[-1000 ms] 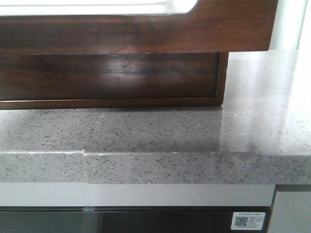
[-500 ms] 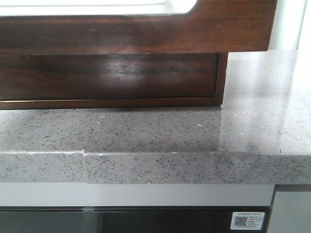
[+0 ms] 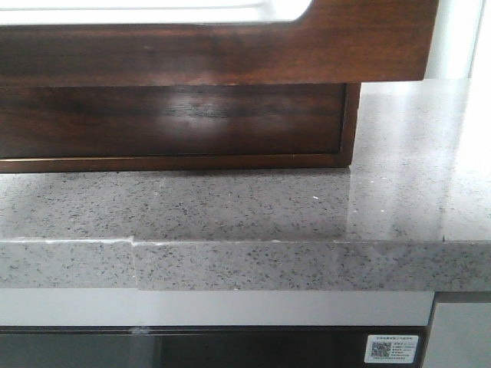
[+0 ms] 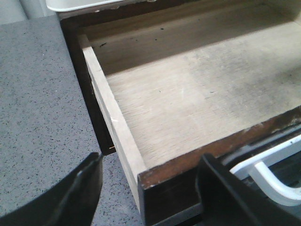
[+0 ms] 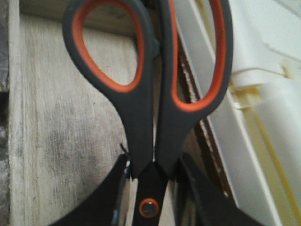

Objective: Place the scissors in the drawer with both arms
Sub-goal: 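Lower the scissors into the open drawer and open the right gripper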

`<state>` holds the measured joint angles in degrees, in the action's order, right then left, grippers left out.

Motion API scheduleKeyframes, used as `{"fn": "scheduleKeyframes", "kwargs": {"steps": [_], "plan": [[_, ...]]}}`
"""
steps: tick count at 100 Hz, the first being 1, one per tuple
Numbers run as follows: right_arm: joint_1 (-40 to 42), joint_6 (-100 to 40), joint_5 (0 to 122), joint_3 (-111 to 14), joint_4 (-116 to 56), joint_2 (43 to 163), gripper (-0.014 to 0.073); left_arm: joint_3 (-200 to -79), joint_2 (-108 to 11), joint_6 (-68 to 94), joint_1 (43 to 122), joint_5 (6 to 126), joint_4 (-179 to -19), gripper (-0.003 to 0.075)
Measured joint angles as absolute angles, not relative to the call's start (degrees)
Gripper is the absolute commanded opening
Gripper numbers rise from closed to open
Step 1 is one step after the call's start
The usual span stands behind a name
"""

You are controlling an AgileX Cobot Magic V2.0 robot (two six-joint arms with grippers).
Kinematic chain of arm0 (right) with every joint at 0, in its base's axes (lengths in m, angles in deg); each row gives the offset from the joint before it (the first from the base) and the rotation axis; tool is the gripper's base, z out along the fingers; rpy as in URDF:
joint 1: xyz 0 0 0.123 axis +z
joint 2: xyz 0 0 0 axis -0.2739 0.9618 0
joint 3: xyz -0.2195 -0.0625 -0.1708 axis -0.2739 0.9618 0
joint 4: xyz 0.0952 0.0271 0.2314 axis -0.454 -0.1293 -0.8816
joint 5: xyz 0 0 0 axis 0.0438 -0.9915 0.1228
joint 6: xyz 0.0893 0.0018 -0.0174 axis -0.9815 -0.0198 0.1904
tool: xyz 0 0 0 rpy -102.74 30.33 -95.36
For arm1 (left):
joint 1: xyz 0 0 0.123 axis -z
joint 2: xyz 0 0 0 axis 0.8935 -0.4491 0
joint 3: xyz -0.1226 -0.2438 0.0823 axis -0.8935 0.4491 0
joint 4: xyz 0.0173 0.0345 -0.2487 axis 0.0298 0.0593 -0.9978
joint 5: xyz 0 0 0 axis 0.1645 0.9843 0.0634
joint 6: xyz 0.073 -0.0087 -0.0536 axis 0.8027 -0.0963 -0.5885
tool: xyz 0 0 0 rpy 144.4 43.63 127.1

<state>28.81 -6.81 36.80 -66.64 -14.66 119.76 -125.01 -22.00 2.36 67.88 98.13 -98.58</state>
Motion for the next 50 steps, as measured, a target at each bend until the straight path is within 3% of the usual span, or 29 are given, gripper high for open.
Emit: {"fn": "scheduleKeyframes", "kwargs": {"steps": [31, 50], "plan": [[30.7, -6.6, 36.8, -66.5, -8.3, 126.7, 0.0021, -125.0, -22.0, 2.4, 67.9, 98.1, -98.6, 0.0419], [30.8, -6.6, 36.8, -66.5, -7.7, 126.8, 0.0134, -125.0, -22.0, 2.4, 67.9, 98.1, -98.6, 0.0419]]}}
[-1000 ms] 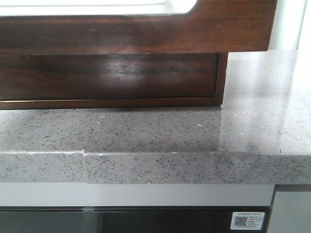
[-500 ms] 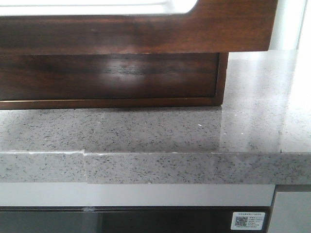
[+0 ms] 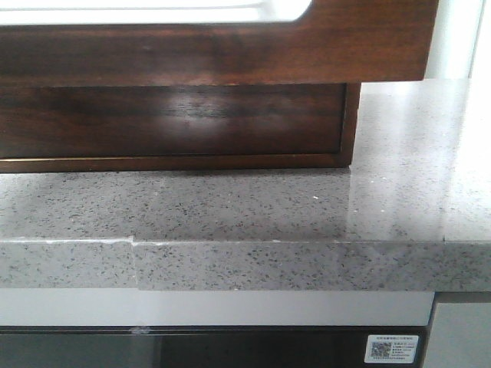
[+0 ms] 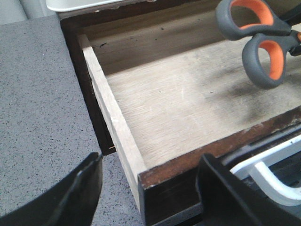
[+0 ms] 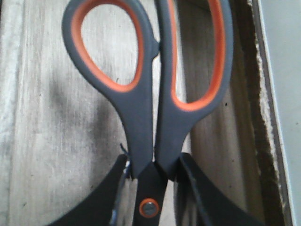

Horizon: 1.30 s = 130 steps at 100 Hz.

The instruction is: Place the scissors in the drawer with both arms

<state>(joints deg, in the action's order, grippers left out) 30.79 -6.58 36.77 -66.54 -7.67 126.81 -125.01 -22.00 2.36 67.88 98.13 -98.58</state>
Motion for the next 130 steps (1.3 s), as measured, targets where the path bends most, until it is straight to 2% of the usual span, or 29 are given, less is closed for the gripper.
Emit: {"fn": "scheduleKeyframes", "kwargs": {"steps": [20, 48, 68, 80, 91, 113, 130], "plan": [[30.8, -6.6, 36.8, -66.5, -7.4, 126.8, 0.0249, -125.0, -22.0, 2.4, 67.9, 98.1, -98.6, 0.0419], [30.8, -6.6, 36.9, -66.5, -6.2, 125.6, 0.0251, -125.0, -22.0, 2.4, 67.9, 98.1, -98.6, 0.0419], [29.3, -14.7, 34.5, -66.5, -5.9, 118.6, 0.0251, -125.0, -22.1, 2.4, 67.9, 98.1, -98.6, 0.0419], [23.9, -23.5, 29.4, -66.4, -5.9, 113.0, 0.0251, -125.0, -22.1, 2.4, 67.9, 98.0, -98.6, 0.0419], [15.7, -30.0, 26.3, -63.7, -7.8, 107.5, 0.0251, -125.0, -22.1, 2.4, 67.9, 98.0, -98.6, 0.0419], [-0.9, -40.1, 28.1, -48.6, -13.7, 94.7, 0.0251, -125.0, -22.1, 2.4, 67.9, 98.0, -98.6, 0.0419], [-6.6, -47.8, 30.7, -36.7, -16.2, 87.1, 0.0251, -125.0, -22.1, 2.4, 67.9, 98.0, -98.6, 0.0419]]}}
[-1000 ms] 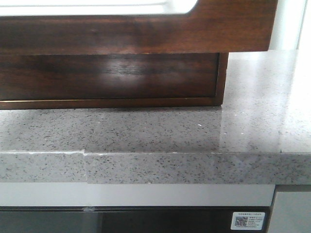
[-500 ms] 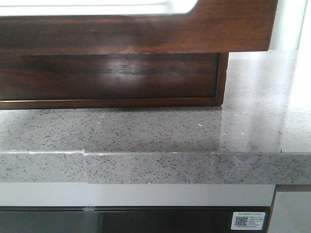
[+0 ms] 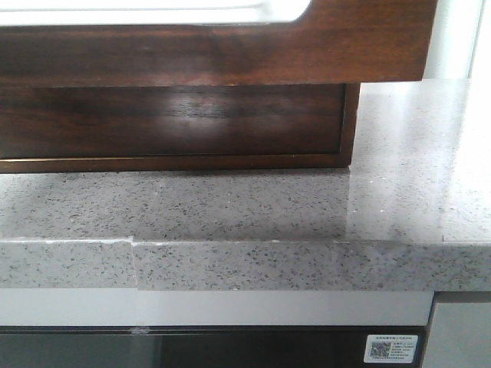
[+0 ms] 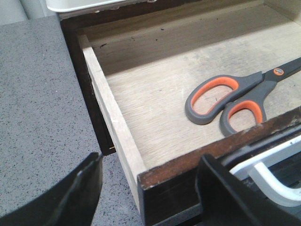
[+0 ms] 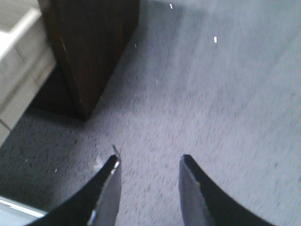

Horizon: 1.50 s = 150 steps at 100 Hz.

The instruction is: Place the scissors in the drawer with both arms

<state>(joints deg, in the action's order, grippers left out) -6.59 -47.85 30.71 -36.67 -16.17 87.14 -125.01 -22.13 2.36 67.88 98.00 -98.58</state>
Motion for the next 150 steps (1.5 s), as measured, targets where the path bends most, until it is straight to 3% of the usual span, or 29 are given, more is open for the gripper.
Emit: {"fn": "scheduleKeyframes", "kwargs": {"steps": [23, 52, 57, 85, 116, 150], "plan": [[-7.0, -49.2, 32.0, -30.2, -19.5, 83.0, 0.0240, -125.0, -22.1, 2.4, 67.9, 97.9, -98.6, 0.0395], [-7.0, -49.4, 33.1, -30.0, -19.7, 82.8, -0.0067, -125.0, -22.1, 2.4, 68.1, 98.8, -99.5, 0.0029], [-7.0, -49.4, 33.1, -30.0, -19.7, 82.8, -0.0069, -125.0, -22.1, 2.5, 68.1, 98.8, -99.5, -0.0022], [-7.0, -49.4, 33.2, -30.0, -19.8, 82.8, -0.0069, -125.1, -21.0, 2.8, 68.1, 99.6, -99.3, -0.0020], [-7.0, -49.4, 33.1, -30.0, -19.8, 82.8, -0.0069, -124.6, -10.2, -3.2, 68.2, 104.9, -94.5, -0.0020], [-7.0, -49.4, 33.1, -30.0, -19.9, 82.8, -0.0069, -121.4, -8.9, -5.1, 68.2, 95.2, -91.4, -0.0020]]}}
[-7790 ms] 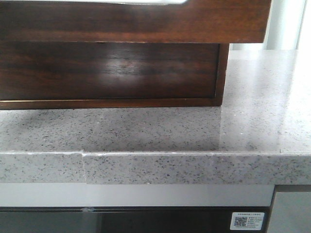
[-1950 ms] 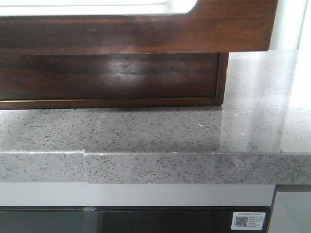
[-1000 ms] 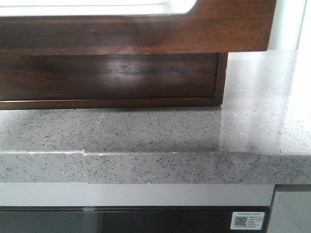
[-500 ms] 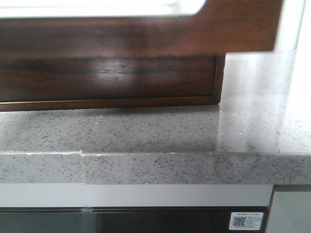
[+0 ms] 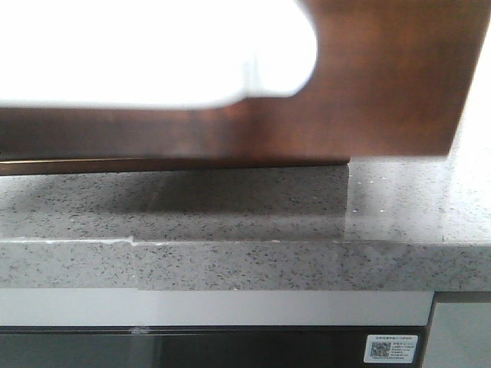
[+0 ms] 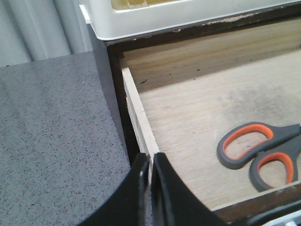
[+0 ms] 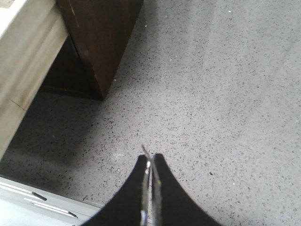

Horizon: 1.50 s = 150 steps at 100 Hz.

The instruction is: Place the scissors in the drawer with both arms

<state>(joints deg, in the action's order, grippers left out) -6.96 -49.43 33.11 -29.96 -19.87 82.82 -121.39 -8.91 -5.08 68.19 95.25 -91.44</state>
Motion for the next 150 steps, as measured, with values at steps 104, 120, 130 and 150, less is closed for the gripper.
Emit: {"fn": "scheduleKeyframes", "kwargs": {"steps": [104, 120, 130, 150], "plan": [[-7.0, -49.4, 33.1, -30.0, -20.0, 82.8, -0.0069, -106.7, 0.7, -5.3, 68.1, 74.3, -85.0, -0.0020], [-7.0, -49.4, 33.1, -30.0, -20.0, 82.8, -0.0069, -94.3, 4.7, -11.7, 68.1, 64.8, -80.5, -0.0020], [-7.0, -49.4, 33.1, -30.0, -20.0, 82.8, -0.0069, -88.7, 6.5, -21.2, 68.1, 61.6, -73.9, -0.0020], [-7.0, -49.4, 33.1, -30.0, -20.0, 82.8, -0.0069, -82.5, 9.1, -25.6, 68.1, 57.3, -73.7, -0.0020]]}}
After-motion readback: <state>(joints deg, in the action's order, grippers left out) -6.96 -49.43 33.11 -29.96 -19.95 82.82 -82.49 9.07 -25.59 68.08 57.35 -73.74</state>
